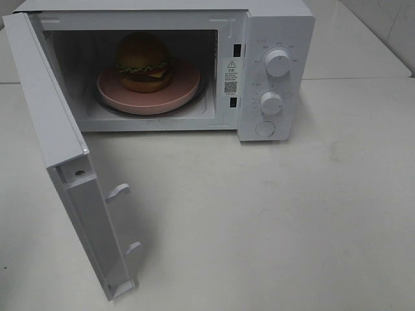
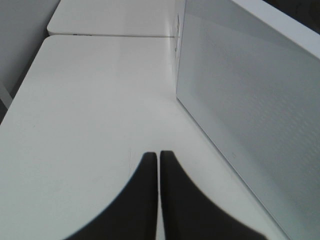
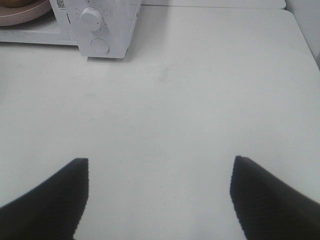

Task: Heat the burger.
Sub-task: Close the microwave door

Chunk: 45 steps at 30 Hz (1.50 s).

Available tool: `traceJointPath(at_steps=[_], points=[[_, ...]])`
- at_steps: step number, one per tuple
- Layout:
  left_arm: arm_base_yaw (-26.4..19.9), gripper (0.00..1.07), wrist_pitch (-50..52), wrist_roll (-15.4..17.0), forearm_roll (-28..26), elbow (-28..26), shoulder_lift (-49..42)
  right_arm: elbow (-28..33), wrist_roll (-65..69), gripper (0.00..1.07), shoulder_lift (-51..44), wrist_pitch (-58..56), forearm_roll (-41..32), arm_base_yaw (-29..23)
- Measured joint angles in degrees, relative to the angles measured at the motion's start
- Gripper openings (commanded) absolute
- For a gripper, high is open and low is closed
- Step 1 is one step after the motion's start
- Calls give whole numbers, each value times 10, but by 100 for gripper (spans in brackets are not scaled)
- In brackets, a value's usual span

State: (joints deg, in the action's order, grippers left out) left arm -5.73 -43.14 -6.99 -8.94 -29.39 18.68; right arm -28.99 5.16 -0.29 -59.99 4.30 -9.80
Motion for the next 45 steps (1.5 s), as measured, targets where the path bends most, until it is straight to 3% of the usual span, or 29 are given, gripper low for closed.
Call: traceJointPath(at_steps=[9,12,14,16,24,30,32,36,38,39,41,45], points=[[0,0,196,-4,0,87,60,0,0,75,0,0,0,0],[0,0,316,-5,0,139,85,0,0,75,0,0,0,0],[0,0,341,-5,0,149,91,0,0,75,0,0,0,0],[0,0,446,-5,0,193,120,0,0,75,0,0,0,0],[0,0,587,-5,13,203,206,0,0,75,0,0,0,0],[0,0,624,11,45,203,259,0,0,75,0,0,0,0],[0,0,656,54,89,206,302,0,0,75,0,0,0,0],[0,0,674,79,117,206,320,0,0,75,0,0,0,0],[0,0,700,132,163,206,350,0,0,75,0,0,0,0],[0,0,700,132,163,206,350,0,0,75,0,0,0,0],[0,0,722,170,198,206,372,0,0,75,0,0,0,0],[0,0,759,190,237,206,397,0,0,75,0,0,0,0]])
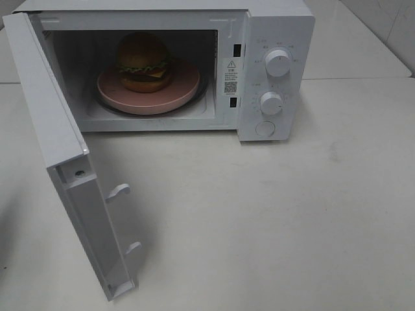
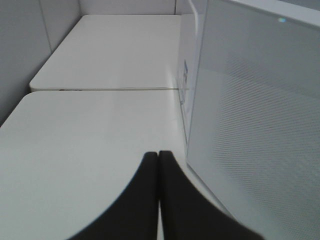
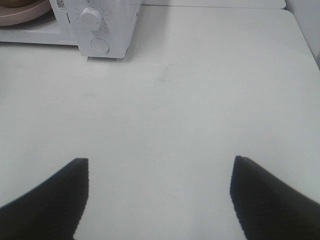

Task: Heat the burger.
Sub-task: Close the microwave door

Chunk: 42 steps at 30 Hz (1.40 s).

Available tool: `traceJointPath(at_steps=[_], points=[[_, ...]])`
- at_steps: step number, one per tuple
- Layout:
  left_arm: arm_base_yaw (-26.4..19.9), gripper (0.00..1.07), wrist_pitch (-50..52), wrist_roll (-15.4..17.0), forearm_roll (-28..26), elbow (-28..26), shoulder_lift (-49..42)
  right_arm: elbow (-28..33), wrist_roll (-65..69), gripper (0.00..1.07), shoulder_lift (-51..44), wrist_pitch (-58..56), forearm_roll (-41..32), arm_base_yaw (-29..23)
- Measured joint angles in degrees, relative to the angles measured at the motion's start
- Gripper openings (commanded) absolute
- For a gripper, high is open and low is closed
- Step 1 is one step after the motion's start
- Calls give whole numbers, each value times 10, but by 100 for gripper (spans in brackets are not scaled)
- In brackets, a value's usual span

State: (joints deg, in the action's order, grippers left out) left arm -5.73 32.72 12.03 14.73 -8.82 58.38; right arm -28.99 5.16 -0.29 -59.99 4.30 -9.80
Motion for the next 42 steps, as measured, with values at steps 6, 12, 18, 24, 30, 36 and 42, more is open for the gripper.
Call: traceJointPath(at_steps=[6,12,18,24,30,36,42], points=[[0,0,89,32,71,0,57,0,0,75,0,0,0,0],[0,0,167,41,109,-1,120,0,0,75,0,0,0,0],[23,0,204,39,111,-8,172,0,0,75,0,0,0,0],[107,0,215,-3,98,-25,218,0,0,75,0,0,0,0],[189,0,246,-40,24,-26,257,0,0,75,0,0,0,0],[253,0,262,-61,-39,-40,297,0,0,75,0,0,0,0],[319,0,260,-74,-104,-91,338,0,0,75,0,0,0,0]])
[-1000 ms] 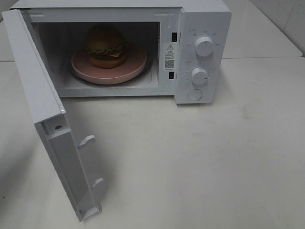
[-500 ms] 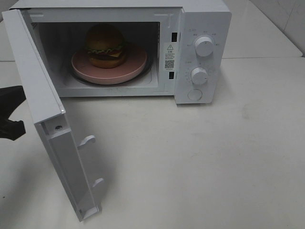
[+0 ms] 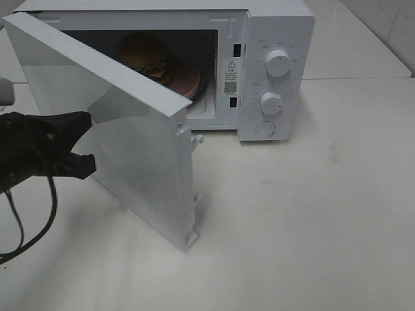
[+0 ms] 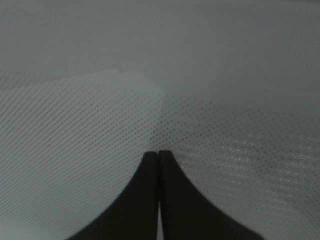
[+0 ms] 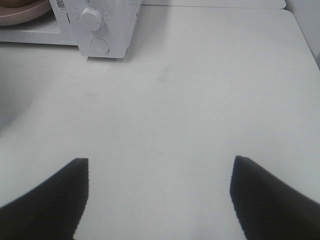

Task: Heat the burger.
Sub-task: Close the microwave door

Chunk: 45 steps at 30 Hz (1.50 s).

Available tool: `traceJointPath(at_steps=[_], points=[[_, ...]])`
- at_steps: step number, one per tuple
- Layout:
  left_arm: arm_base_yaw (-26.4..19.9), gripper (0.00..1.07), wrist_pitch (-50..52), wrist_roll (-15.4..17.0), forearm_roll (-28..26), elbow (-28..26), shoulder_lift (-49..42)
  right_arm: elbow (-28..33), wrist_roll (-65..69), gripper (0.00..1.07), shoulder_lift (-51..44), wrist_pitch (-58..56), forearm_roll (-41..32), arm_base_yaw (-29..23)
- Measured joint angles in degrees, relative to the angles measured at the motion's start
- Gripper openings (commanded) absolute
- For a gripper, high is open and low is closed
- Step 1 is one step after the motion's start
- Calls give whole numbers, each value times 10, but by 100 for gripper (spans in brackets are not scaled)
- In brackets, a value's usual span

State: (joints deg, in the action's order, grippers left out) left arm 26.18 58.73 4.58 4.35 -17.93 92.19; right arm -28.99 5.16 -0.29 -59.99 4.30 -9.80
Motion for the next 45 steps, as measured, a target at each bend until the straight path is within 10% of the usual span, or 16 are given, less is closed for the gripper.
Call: traceJointPath(at_steps=[17,30,45], points=[[80,0,-112,-62,-136,-166,68,0,0,75,0,0,0,0],[131,0,-179,-258,-367,-309,120,0,0,75,0,0,0,0],[140,0,-245,-333,-452,-392,167,0,1,75,0,0,0,0]])
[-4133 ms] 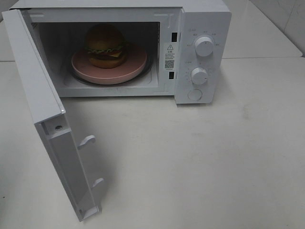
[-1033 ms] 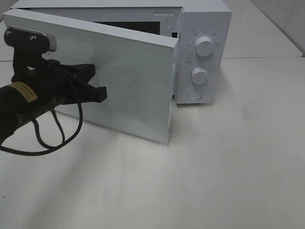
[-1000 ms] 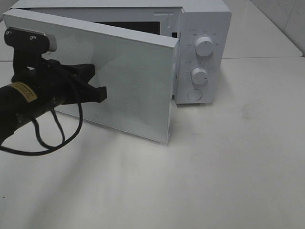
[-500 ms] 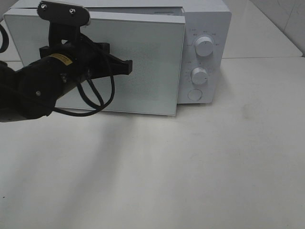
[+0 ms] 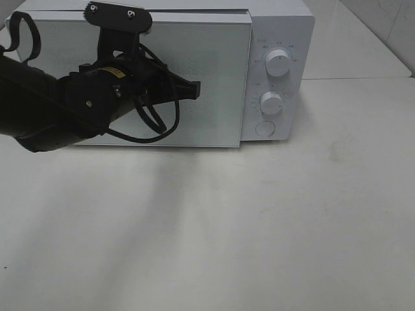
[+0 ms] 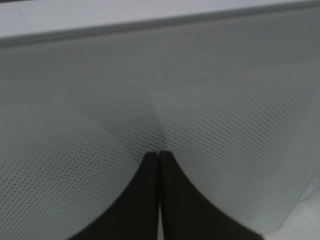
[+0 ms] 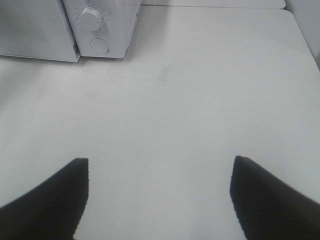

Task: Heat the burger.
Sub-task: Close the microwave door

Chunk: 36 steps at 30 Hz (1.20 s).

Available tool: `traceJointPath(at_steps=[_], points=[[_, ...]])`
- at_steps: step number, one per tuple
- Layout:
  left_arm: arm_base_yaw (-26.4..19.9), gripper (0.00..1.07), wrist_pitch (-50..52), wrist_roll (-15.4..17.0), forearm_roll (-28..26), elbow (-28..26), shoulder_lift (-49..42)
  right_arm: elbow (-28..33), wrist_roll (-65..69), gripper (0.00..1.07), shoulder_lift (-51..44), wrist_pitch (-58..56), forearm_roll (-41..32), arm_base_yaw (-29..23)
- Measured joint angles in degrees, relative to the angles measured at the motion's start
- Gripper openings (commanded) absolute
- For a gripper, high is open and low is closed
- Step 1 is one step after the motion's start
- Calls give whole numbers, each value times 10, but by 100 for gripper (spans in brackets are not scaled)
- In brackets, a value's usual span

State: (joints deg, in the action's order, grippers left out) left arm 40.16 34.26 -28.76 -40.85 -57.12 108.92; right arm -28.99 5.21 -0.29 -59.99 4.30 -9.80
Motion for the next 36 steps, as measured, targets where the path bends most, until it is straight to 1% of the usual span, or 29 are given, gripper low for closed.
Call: traceJointPath(at_steps=[1,2,3,5,8,10,14,15,20,25,26,27,28,29,30,31,32,33,34,35,36], points=[[0,0,-1,-4,-6,-7,4,0,0,75,0,0,0,0],[0,0,-13,-15,-19,-18,11,0,0,75,0,0,0,0],[0,0,-13,-15,-19,-18,11,0,0,75,0,0,0,0],[0,0,-40,-30,-28,-36,19,0,0,75,0,0,0,0],[-1,0,-42,-34,-30,-42,23,0,0,75,0,0,0,0],[-3,0,-60,-41,-37,-60,35,0,0,75,0,0,0,0],[-3,0,-70,-45,-41,-64,36,0,0,75,0,0,0,1],[-3,0,-74,-54,-44,-65,36,0,0,75,0,0,0,2],[-3,0,-88,-68,-49,-66,22,0,0,75,0,0,0,5],[-3,0,-83,-70,-50,-53,3,0,0,75,0,0,0,5],[-2,0,-71,-70,-52,-40,-11,0,0,75,0,0,0,5],[-2,0,-71,-70,-52,-40,-11,0,0,75,0,0,0,5],[4,0,-65,-70,-56,-19,-26,0,0,75,0,0,0,5],[10,0,-65,-71,-56,-10,-33,0,0,75,0,0,0,5],[10,0,-65,-71,-56,-10,-33,0,0,75,0,0,0,5],[21,0,-68,-72,-56,13,-48,0,0,75,0,0,0,5],[21,0,-68,-72,-56,13,-48,0,0,75,0,0,0,5],[30,3,-77,-72,-57,34,-61,0,0,75,0,0,0,5],[33,22,-84,-72,-57,42,-68,0,0,75,0,0,0,5],[33,22,-84,-72,-57,42,-68,0,0,75,0,0,0,5],[38,55,-104,-72,-57,58,-81,0,0,75,0,0,0,5]])
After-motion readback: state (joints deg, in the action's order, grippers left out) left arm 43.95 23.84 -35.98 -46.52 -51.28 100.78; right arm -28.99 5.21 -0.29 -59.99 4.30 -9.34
